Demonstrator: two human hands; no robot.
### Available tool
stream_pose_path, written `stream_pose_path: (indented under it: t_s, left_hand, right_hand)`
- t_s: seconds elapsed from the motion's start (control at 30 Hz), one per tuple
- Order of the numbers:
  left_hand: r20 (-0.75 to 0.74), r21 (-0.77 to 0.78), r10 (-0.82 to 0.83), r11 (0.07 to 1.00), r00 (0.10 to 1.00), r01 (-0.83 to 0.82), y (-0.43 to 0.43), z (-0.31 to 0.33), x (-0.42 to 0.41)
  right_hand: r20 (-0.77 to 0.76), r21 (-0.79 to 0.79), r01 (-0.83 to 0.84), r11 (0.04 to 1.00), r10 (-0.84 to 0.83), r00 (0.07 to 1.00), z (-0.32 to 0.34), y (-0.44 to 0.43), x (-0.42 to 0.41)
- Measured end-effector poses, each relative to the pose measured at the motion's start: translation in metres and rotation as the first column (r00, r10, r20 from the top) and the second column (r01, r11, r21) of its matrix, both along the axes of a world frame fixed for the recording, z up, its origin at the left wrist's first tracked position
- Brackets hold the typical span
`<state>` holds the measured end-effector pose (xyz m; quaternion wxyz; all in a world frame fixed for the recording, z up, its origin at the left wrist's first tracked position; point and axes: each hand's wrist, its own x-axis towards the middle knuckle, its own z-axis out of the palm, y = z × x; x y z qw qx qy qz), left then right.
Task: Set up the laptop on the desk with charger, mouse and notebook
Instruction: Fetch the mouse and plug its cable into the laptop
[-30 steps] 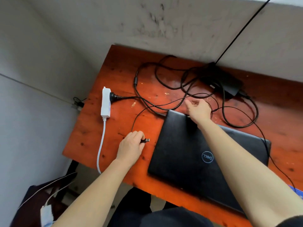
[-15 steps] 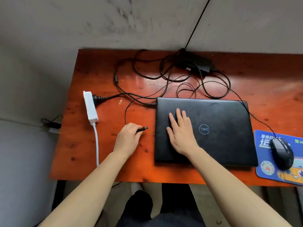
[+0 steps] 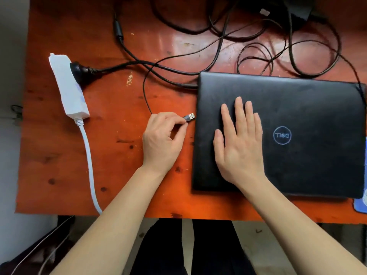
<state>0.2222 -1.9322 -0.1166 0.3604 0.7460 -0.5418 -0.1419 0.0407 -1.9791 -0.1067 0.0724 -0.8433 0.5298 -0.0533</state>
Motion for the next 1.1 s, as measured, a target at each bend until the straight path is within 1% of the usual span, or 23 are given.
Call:
stream_pose_path:
  t_s: [0.1, 0.27, 0.5, 0.6, 0.8, 0.87, 0.97, 1.1]
  left_hand:
    - [0.007, -0.028, 0.000, 1.000, 1.000, 0.000, -0.001, -0.009, 0.000]
    - [0.018, 0.006, -0.039, 0.999, 0.999, 0.039, 0.001, -0.012, 0.000]
    - [-0.036, 0.035, -0.114, 0.993, 0.993, 0.115, 0.002, -0.012, 0.005]
    - [-0.012, 0.039, -0.112, 0.993, 0.994, 0.113, 0.001, -0.012, 0.004]
    - [0.102, -0.003, -0.075, 0.997, 0.992, 0.076, 0.000, -0.013, 0.003]
    - [0.094, -0.005, -0.073, 0.997, 0.993, 0.074, 0.000, -0.014, 0.003]
    - [0.040, -0.017, -0.057, 0.998, 0.998, 0.058, 0.002, -0.014, 0.003]
    - [0.064, -0.023, -0.143, 0.989, 0.988, 0.144, 0.007, -0.012, 0.006]
  right_hand:
    - [0.025, -0.016, 0.009, 1.000, -0.008, 1.000, -0.006, 0.000, 0.002]
    - [0.039, -0.040, 0.019, 0.999, -0.017, 0.999, -0.010, 0.001, 0.002]
    - [0.038, -0.059, 0.023, 0.998, -0.020, 0.999, -0.011, 0.001, 0.003]
    - [0.036, -0.065, 0.021, 0.998, -0.019, 0.999, -0.012, 0.001, 0.002]
    - [0.037, -0.053, 0.024, 0.998, -0.022, 0.999, -0.012, 0.002, 0.002]
    - [0.039, -0.053, 0.021, 0.998, -0.019, 0.999, -0.012, 0.002, 0.002]
    - [0.046, -0.054, 0.021, 0.998, -0.019, 0.999, -0.013, 0.001, 0.001]
    - [0.062, -0.058, 0.029, 0.998, -0.025, 0.998, -0.014, 0.001, 0.001]
